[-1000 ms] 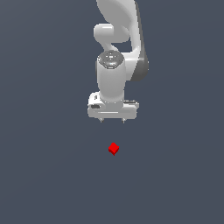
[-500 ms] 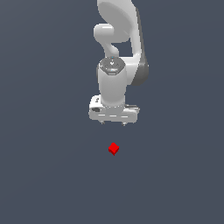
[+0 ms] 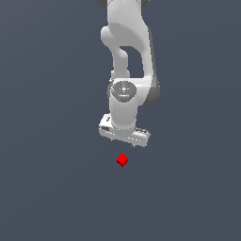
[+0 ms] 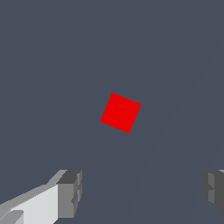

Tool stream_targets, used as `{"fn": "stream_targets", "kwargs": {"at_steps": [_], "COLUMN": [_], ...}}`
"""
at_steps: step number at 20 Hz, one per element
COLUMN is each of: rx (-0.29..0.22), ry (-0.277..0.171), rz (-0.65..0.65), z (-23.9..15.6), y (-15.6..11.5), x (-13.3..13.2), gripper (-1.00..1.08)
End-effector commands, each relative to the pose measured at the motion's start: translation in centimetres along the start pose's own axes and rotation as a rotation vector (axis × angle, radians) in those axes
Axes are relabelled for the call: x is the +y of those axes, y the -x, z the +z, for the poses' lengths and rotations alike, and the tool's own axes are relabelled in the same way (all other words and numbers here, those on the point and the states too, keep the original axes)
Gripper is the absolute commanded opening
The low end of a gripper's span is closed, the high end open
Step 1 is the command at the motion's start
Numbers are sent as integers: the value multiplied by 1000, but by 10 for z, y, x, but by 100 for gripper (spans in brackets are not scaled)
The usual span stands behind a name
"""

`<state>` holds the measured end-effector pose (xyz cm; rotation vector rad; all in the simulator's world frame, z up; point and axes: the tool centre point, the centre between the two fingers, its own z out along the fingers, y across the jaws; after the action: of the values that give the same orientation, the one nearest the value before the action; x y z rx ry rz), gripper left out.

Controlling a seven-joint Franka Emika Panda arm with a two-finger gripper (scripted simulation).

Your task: Pick up the red cube and move it to a goal position.

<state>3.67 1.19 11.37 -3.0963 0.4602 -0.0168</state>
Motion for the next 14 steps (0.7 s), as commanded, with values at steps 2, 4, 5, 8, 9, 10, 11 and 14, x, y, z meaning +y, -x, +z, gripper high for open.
{"fn": "stream_targets", "kwargs": {"at_steps": [2,4,5,8,9,10,11,14], "rx": [-1,-2,-2,-3,-4,-4,-4,-5], "ry": [5,7,8,10,11,12,12,13], "rz": [94,147,172,240,259,278,295,337], "z": [24,37,43,60,65,69,73,83], "y": [-10,-16,-19,-27,-29,-31,-33,-39], "x": [-4,-6,-7,-9,-9,-9,-9,-10], "gripper": [100,100,100,100,100,100,100,100]}}
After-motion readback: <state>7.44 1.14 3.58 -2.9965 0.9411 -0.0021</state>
